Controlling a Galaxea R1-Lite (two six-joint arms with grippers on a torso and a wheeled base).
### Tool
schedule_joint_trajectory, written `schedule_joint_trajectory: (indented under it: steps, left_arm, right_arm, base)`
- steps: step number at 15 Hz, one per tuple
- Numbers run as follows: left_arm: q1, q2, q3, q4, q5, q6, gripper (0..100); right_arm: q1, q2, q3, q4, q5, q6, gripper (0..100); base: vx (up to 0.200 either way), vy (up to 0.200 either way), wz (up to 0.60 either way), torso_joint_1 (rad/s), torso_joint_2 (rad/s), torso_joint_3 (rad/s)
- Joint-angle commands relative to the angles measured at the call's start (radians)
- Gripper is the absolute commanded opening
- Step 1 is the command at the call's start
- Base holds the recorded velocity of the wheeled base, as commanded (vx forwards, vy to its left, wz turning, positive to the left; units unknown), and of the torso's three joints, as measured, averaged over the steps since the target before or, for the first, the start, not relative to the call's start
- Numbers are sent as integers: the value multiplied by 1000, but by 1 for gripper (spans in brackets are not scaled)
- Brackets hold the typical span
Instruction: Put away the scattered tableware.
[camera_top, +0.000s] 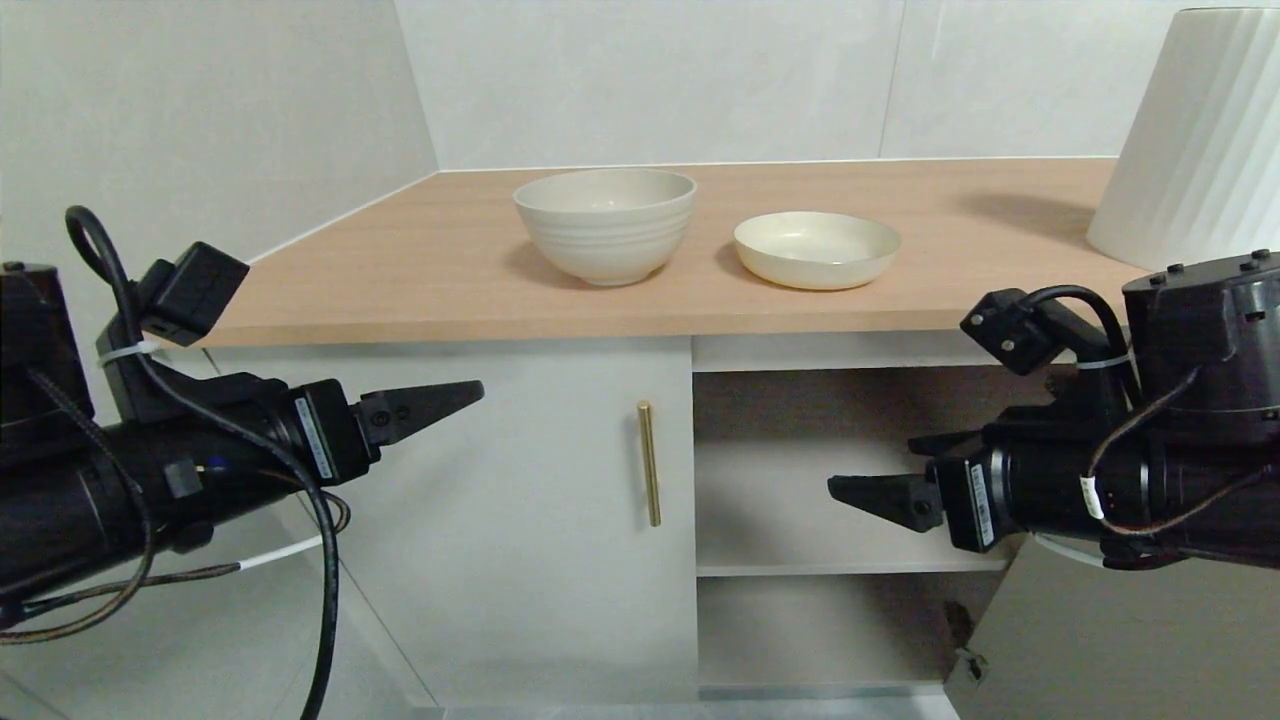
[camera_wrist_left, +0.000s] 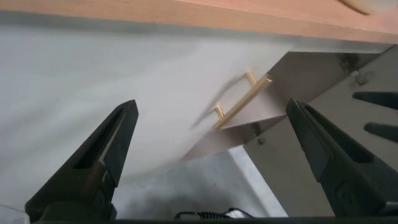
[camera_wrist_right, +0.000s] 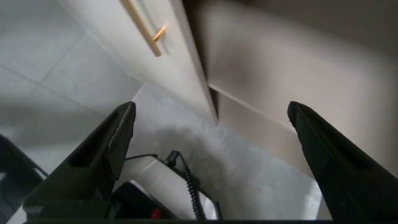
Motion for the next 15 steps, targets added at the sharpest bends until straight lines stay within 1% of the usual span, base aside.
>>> schedule_joint_trajectory:
  steps: [1,4,9,12,15]
  left_arm:
    - [-14,-12,-7,9,-2,0,100]
    - [-22,8,-7,12,-1,0,100]
    - [-22,18,-7,10,-1,0,100]
    - [-22,21,-7,10,-1,0,100]
    - [-22,25,-7,10,-1,0,100]
  right_arm:
    - [0,-12,4,-1,0,-9,100]
    - [-4,-9,11,-7,-8,-42,100]
    - [-8,-10,11,-7,-9,-45,100]
    - [-8,-13,11,-7,-9,-45,100]
    - [-8,-13,11,-7,-9,-45,100]
  base:
    - [0,0,0,0,0,0]
    - [0,0,0,0,0,0]
    - [0,0,0,6,-27,-24]
    - [0,0,0,69,-237,-259]
    - [0,0,0,124,-497,-313]
